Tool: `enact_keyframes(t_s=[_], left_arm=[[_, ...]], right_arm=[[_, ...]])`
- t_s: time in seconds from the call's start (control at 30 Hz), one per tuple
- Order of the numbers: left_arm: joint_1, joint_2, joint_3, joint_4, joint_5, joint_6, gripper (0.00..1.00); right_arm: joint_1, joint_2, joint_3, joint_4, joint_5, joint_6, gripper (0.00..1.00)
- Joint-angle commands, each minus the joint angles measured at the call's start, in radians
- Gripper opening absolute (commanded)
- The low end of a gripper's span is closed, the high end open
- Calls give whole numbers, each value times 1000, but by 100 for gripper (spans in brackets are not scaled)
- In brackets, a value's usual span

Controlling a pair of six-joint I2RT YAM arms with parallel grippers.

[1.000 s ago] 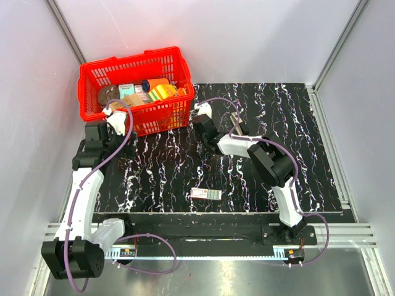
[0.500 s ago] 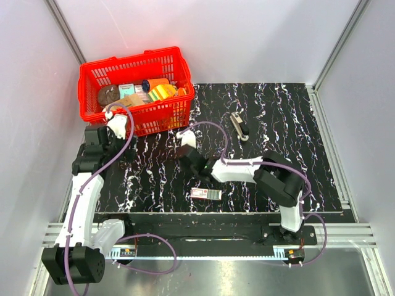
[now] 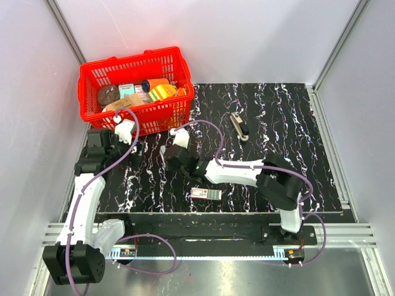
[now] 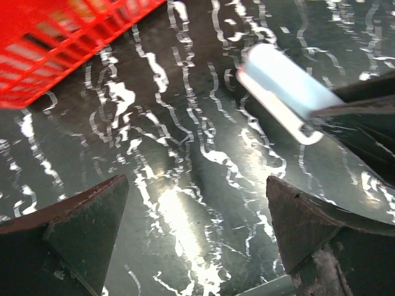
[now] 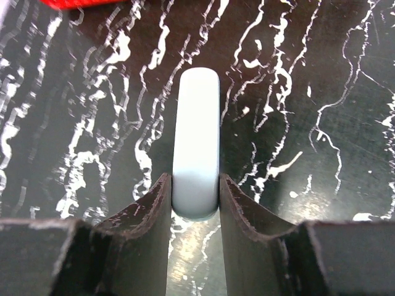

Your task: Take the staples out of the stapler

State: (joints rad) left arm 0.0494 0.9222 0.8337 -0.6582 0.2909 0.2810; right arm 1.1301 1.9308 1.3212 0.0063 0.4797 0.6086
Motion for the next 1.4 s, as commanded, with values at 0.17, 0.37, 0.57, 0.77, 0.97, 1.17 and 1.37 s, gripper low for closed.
enact_keyframes(t_s=[0.17, 0.37, 0.57, 0.77, 0.97, 1.17, 1.37], left_arm=[[-13, 53, -33, 89, 320, -14, 99], [-19, 69, -74, 166, 408, -32, 99], [-43, 115, -85, 233, 436, -55, 99], [-43, 174, -87, 279, 453, -48, 91], [-43, 204, -94, 279, 462, -3, 76], [-66, 187, -105, 270, 488, 3, 71], [-72, 210, -88, 244, 493, 33, 42]], right_arm=[[-49, -134, -69, 277, -27, 302, 1], [-61, -165, -88, 323, -62, 370, 0], [-64, -170, -112, 365, -115, 418, 0], [-64, -193, -162, 394, -128, 442, 0], [-67, -201, -174, 423, -158, 445, 0], [-67, -196, -169, 442, -170, 442, 0], [-67, -190, -165, 454, -191, 439, 0]])
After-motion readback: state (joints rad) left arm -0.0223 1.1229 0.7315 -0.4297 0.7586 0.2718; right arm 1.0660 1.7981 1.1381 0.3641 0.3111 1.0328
